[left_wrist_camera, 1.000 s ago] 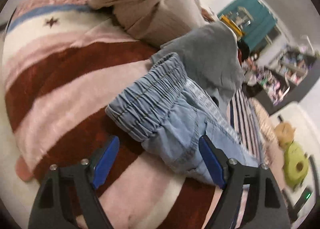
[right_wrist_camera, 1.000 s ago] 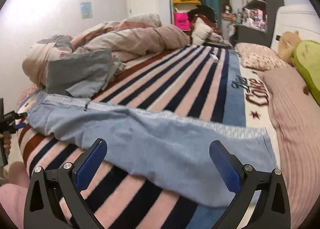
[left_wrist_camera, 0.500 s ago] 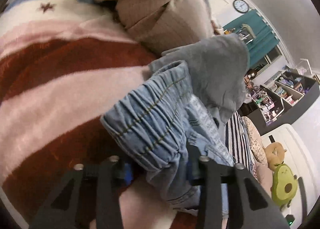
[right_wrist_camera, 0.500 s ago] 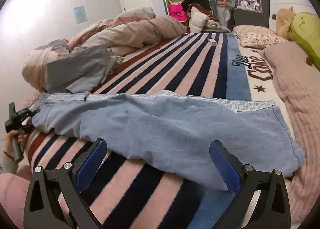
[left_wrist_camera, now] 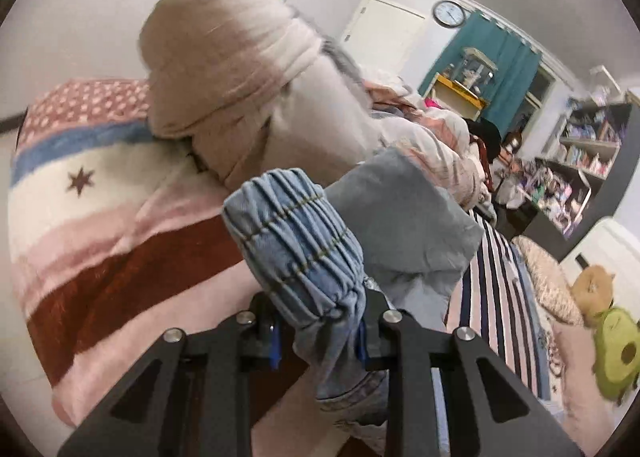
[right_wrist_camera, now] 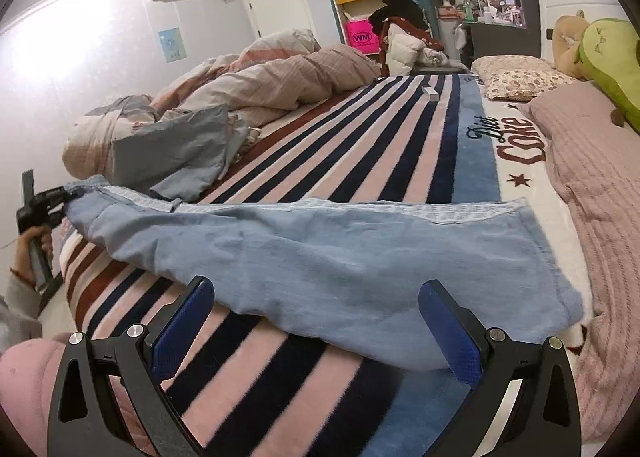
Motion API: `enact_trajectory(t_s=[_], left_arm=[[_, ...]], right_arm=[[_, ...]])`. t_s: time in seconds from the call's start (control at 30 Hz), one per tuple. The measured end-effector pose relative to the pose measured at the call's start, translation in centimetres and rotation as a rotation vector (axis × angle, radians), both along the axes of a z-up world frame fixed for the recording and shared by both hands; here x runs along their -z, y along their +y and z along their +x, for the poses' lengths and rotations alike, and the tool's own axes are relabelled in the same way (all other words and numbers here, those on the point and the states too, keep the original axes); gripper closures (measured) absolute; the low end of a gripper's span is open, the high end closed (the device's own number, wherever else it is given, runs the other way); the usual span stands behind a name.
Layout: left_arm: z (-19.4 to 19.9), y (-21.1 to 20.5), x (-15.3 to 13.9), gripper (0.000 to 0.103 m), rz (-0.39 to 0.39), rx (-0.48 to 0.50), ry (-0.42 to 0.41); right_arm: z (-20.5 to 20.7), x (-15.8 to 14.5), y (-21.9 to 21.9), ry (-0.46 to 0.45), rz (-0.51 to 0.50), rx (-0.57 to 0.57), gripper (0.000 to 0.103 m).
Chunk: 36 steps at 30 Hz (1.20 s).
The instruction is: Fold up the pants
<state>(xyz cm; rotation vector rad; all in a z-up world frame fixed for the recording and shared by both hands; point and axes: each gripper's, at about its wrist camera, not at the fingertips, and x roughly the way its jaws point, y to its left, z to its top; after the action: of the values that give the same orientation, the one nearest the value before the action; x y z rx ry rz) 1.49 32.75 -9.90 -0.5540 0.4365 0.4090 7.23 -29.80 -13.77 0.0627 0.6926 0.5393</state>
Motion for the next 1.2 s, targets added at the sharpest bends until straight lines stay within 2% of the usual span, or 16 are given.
enact_trajectory(t_s=[0.2,0.33,0.4,0.5,0.67,0.8,0.97,1.07,1.1,1.17,1.2], left_arm=[[1.3,-5.6,-3.2,0.08,0.115,0.122,-0.022],[2.8,-10.9,-5.1,0.081,0.209,0.228,-0.023],[4.1,-14.2,-5.7,0.081,0.255,0.304,-0.013],[6.0,-18.2,-5.9,0.081,0.282,0.409,0.0],[9.6,-25.1,-3.4,0.081,0.267,0.612,0.057],[11.2,-29.8,0.0,0.082,0.257,0.736,0.125],[11.9,-33.2,3.7,0.082,0.277,0.847,0.216],[11.6,-33.6,4.7,0.081,0.28,0.894,0.247],[11.4,-33.6,4.7,0.078,0.285,0.905,0.253],[11.0,-33.5,4.5,0.063,0.286,0.924,0.265],[10.6,-33.2,4.2,0.045,0.262,0.939,0.25]], right_arm=[[0.4,0.3,-1.5,0.014,0.029,0.014,0.001],[0.7,0.5,-1.8,0.02,0.049,0.004,0.001],[0.9,0.6,-2.0,0.025,0.057,0.0,0.001],[1.1,0.6,-2.2,0.03,0.07,-0.006,0.001],[1.7,0.6,-2.6,0.036,0.086,-0.008,0.001],[2.1,0.9,-2.9,0.053,0.091,-0.005,0.001],[2.7,1.5,-2.9,0.085,0.082,-0.003,0.001],[2.9,1.7,-2.6,0.103,0.082,-0.008,0.001],[3.0,1.7,-2.5,0.107,0.082,-0.009,0.001],[3.2,1.8,-2.0,0.116,0.086,-0.014,0.001],[3.3,1.9,-1.6,0.125,0.09,-0.018,0.001]])
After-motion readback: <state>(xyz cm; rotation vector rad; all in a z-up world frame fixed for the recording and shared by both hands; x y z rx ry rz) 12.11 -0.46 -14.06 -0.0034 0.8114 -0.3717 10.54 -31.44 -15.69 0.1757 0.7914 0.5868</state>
